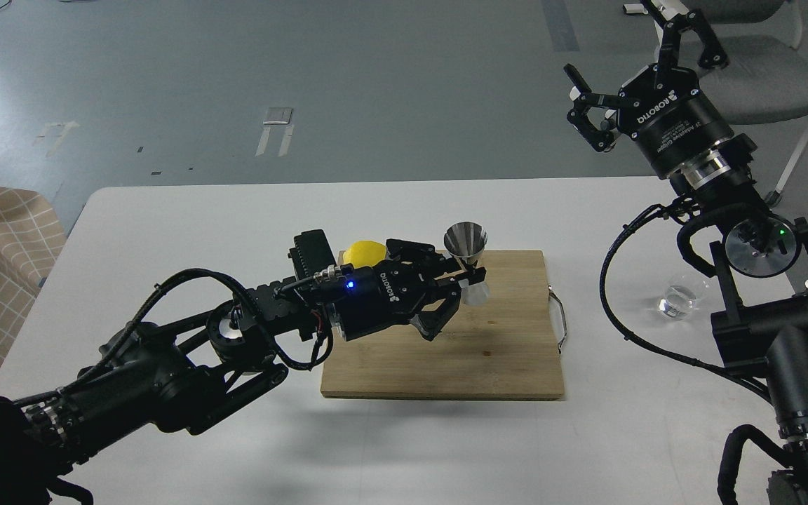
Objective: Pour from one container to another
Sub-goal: 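Lower the jigger onto the cutting board beside the lemon, then adjust the jigger upright on the board with the left gripper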
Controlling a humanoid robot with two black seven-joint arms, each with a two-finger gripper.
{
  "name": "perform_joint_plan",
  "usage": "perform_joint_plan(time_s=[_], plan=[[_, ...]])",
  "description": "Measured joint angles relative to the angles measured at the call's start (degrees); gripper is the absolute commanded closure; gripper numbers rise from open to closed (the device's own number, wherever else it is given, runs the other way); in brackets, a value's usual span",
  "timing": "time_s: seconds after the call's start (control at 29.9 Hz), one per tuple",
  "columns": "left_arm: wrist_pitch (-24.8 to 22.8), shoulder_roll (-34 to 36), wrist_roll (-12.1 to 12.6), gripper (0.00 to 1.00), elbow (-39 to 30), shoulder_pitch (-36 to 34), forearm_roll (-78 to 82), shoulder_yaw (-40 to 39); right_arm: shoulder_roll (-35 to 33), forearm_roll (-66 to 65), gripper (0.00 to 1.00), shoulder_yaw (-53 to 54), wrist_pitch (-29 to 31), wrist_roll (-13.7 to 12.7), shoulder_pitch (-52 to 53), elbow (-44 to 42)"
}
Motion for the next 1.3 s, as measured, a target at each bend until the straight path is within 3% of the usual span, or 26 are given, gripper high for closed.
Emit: perform_joint_plan(time_s=[0.77, 1.3], plan=[[4.59, -4.40, 0.00, 0.95, 7.81, 1.96, 0.59, 2.32, 0.00, 0.00, 0.00, -0.04, 0.00, 0.00, 0.02, -0.10], [5.05, -4.79, 0.00, 0.95, 10.37, 1.97, 0.59, 3.41, 0.00, 0.00, 0.00, -0.03, 0.00, 0.00, 0.06, -0.10]])
